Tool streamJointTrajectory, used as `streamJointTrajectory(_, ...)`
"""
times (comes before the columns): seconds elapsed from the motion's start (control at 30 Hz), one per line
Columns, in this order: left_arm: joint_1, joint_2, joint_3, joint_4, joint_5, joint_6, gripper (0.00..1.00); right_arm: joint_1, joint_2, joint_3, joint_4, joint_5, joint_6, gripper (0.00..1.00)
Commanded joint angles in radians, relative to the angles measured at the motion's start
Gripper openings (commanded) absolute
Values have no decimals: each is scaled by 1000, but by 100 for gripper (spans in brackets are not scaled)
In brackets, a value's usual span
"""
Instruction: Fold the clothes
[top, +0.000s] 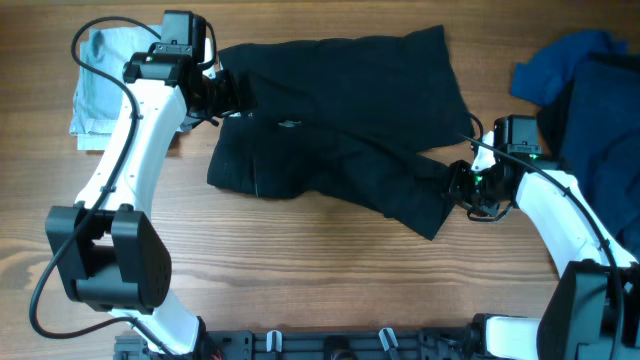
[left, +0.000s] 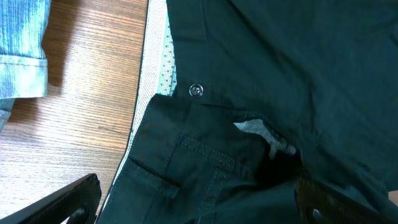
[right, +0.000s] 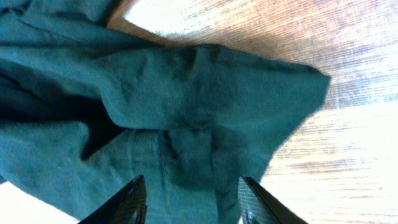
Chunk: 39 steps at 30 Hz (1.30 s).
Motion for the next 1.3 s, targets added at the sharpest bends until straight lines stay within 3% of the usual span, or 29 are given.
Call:
streamJointTrajectory(0.0,5,10,-5,-2,13,23,100,3,1,-52,65,-32,-14,38)
streamJointTrajectory(0.27,5,10,-5,-5,13,19,100,3,0,-108,145,-82,-15,37)
streamJointTrajectory(0.3,5,10,-5,-5,13,19,100,3,0,-107,150,-82,-16,33)
streamJointTrajectory(0.37,5,10,-5,-5,13,19,100,3,0,-107,160,-92,-15,8)
streamJointTrajectory(0.4,5,10,-5,-5,13,18,100,3,0,-106,164,-107,-16,5)
streamJointTrajectory(0.63,5,10,-5,-5,13,16,100,3,-2,-72,126,-189,-85,4)
streamJointTrajectory(0.87,5,10,-5,-5,13,16,100,3,-77,0,-89,-276,-199,4)
streamJointTrajectory(1.27,5,10,-5,8,13,15,100,3,-216,-35,-405,-278,-217,4)
